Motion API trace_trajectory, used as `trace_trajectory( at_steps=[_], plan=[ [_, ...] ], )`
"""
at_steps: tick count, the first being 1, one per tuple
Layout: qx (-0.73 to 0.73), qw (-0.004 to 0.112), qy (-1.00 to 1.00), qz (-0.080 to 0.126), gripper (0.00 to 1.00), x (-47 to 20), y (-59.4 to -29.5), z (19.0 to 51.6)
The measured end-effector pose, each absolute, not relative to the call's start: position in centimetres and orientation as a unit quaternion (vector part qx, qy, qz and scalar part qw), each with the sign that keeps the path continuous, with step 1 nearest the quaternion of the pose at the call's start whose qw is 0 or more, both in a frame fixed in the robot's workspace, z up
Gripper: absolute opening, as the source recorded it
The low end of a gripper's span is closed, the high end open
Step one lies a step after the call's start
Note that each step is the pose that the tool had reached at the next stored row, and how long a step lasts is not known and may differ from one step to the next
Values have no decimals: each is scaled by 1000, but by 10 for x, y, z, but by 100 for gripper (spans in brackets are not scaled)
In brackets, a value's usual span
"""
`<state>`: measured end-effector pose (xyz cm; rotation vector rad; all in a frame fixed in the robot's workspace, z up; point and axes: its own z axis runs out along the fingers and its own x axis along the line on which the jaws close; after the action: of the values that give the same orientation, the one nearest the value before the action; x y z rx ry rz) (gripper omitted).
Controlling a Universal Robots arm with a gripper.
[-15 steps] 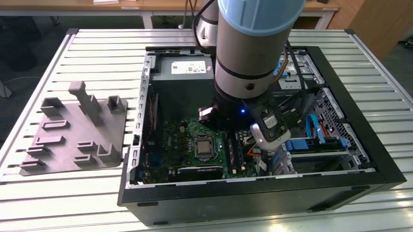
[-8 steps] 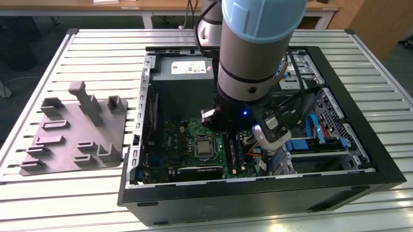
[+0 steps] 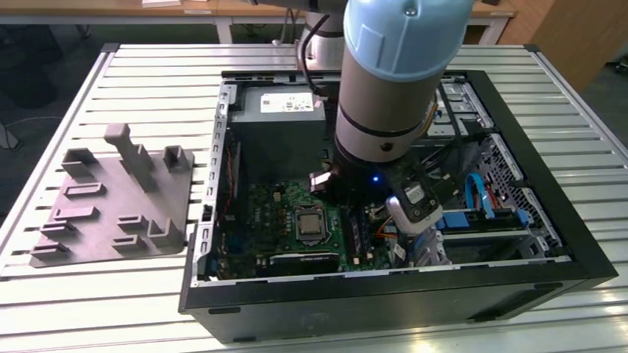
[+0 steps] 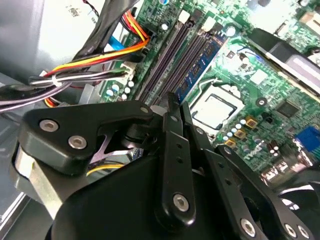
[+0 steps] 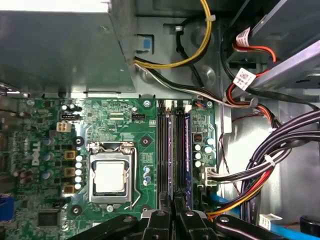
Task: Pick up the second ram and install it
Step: 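Insert the second ram into the second slot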
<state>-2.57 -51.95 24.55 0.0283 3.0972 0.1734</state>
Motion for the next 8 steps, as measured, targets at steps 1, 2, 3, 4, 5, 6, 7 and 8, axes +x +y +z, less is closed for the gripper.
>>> trace_trajectory(
  at_steps=[1, 2, 3, 4, 5, 6, 7, 8],
  plan=[
    [9, 20, 998, 56, 14, -26, -519, 244],
    [9, 20, 998, 56, 14, -26, -519, 242],
    [9, 20, 998, 56, 14, -26, -519, 240],
    [9, 20, 998, 56, 14, -26, -519, 238],
    [9, 20, 998, 56, 14, -26, -518, 236],
    [9, 20, 998, 56, 14, -26, -518, 235],
    [9, 20, 998, 56, 14, -26, -518, 233],
    [9, 20, 998, 56, 14, -26, -517, 231]
  ],
)
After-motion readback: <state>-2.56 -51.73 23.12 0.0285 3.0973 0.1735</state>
